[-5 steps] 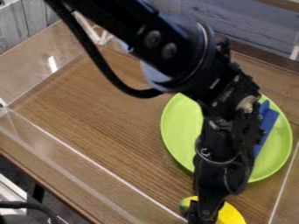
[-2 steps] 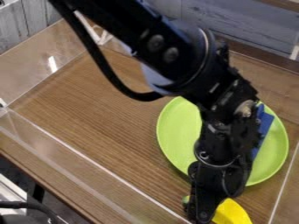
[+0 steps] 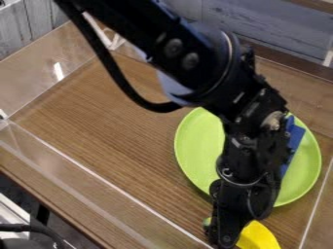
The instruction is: Put the banana in the green plate
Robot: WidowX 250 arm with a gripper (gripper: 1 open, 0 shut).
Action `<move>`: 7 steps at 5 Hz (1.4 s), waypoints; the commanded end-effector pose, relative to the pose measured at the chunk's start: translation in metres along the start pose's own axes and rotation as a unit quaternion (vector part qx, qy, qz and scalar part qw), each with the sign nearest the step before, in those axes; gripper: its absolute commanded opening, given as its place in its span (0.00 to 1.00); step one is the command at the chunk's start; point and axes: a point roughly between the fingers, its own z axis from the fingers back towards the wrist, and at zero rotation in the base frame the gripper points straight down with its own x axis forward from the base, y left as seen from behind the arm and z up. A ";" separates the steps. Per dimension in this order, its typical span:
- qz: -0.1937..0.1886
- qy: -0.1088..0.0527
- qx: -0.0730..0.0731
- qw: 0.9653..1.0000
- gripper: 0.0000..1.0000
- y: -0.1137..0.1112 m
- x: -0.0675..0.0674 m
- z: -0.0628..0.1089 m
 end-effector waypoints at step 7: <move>-0.023 -0.042 0.016 0.999 0.00 0.003 0.019 0.010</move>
